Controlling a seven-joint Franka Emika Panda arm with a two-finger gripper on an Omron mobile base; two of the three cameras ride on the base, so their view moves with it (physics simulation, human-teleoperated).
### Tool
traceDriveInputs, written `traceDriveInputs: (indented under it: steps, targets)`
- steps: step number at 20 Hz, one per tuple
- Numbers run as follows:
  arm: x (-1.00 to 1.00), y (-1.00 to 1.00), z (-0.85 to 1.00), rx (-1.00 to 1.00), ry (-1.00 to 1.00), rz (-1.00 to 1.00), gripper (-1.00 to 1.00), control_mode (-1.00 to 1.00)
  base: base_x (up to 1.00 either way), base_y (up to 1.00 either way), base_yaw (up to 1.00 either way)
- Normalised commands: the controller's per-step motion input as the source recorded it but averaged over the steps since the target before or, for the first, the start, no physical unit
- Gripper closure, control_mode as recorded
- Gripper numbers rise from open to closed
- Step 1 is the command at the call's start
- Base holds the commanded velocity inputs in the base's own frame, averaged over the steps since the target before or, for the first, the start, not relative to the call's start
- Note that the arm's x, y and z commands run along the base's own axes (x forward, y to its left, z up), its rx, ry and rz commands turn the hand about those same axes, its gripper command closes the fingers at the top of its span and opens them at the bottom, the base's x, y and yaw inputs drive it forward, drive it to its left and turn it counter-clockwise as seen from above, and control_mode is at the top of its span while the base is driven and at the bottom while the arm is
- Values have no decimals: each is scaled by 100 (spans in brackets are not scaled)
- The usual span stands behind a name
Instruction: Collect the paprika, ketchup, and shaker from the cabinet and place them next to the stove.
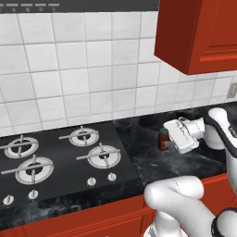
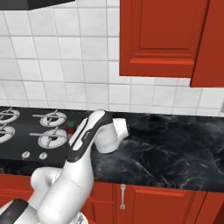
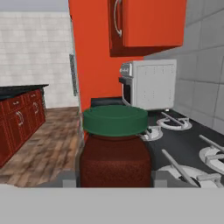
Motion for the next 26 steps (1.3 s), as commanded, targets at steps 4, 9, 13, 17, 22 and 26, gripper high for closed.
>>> traceDriveInputs:
  steps: [4, 9, 13, 17, 22, 26]
  targets:
    - [50, -1, -53, 11, 5, 13, 100, -100, 0, 0, 0]
    - [61, 10, -40, 5, 14, 2, 100, -100, 0, 0, 0]
    - [49, 0, -36, 1, 10, 1, 100, -100, 0, 0, 0]
    - [15, 0, -33, -5, 1, 0, 100, -100, 0, 0, 0]
    - [0, 8, -20, -4, -3, 0, 100, -100, 0, 0, 0]
    - [0, 26, -4, -1, -6, 0, 100, -100, 0, 0, 0]
